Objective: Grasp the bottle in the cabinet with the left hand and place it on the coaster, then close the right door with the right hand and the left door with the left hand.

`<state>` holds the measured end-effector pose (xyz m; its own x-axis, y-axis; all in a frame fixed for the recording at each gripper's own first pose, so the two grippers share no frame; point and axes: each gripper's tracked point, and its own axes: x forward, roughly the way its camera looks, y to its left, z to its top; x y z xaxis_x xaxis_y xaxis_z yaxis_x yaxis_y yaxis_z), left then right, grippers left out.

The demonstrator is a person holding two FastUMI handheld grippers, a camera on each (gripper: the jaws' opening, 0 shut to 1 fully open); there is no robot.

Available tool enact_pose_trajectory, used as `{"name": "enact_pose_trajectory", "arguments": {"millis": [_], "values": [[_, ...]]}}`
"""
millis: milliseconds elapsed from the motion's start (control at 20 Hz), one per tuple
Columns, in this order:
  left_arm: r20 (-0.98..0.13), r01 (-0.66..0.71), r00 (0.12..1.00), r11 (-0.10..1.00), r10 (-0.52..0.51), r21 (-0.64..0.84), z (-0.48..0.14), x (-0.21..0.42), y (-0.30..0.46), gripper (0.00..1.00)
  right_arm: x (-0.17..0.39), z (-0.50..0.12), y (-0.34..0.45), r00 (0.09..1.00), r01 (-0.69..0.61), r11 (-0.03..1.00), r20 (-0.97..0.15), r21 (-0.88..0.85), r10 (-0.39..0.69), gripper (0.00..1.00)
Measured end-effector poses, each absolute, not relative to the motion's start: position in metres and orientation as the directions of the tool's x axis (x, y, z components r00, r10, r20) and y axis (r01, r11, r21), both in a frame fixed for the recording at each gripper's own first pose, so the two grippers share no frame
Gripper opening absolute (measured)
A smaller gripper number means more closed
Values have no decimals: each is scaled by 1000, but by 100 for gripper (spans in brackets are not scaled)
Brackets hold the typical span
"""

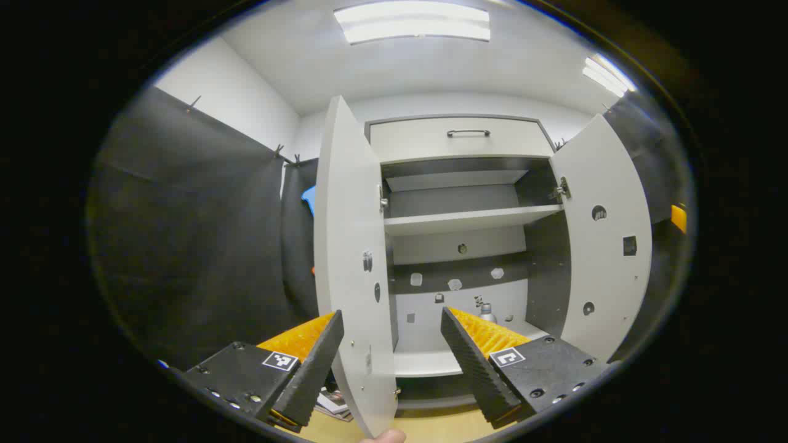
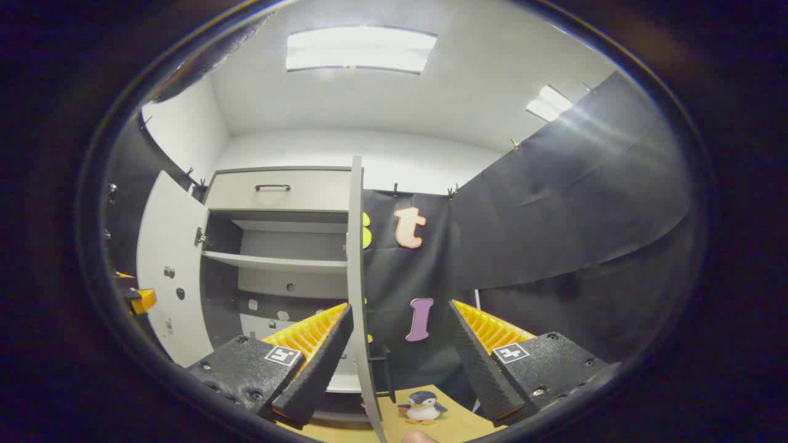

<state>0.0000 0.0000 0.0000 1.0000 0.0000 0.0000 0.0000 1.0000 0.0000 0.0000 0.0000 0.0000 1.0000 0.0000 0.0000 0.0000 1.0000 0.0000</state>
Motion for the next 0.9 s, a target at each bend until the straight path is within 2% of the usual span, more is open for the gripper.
{"name": "enact_pose_trajectory", "arguments": {"millis": [50, 250, 650, 700, 900], "values": [[9, -5, 1000, 1000, 5, -2, 2, -2, -1, 98, 1, -2, 1, 1000, -17, 1000, -10, 5, 17, 98], [-10, -7, 1000, 1000, 7, -8, -1, -9, -8, 97, 12, -17, 0, 996, -64, 998, -58, 12, 65, 98], [-52, 17, 999, 1000, -16, 10, -11, -9, -27, 98, 24, -62, -13, 968, -72, 997, -242, -7, 68, 98], [-58, 14, 998, 1000, -13, 12, -12, -8, -27, 98, 24, -65, -14, 966, -73, 997, -250, -11, 68, 95], [-64, 16, 998, 1000, -17, -9, -14, -1, -33, 98, 25, -60, -22, 972, -59, 997, -229, -43, 48, 98]]}}
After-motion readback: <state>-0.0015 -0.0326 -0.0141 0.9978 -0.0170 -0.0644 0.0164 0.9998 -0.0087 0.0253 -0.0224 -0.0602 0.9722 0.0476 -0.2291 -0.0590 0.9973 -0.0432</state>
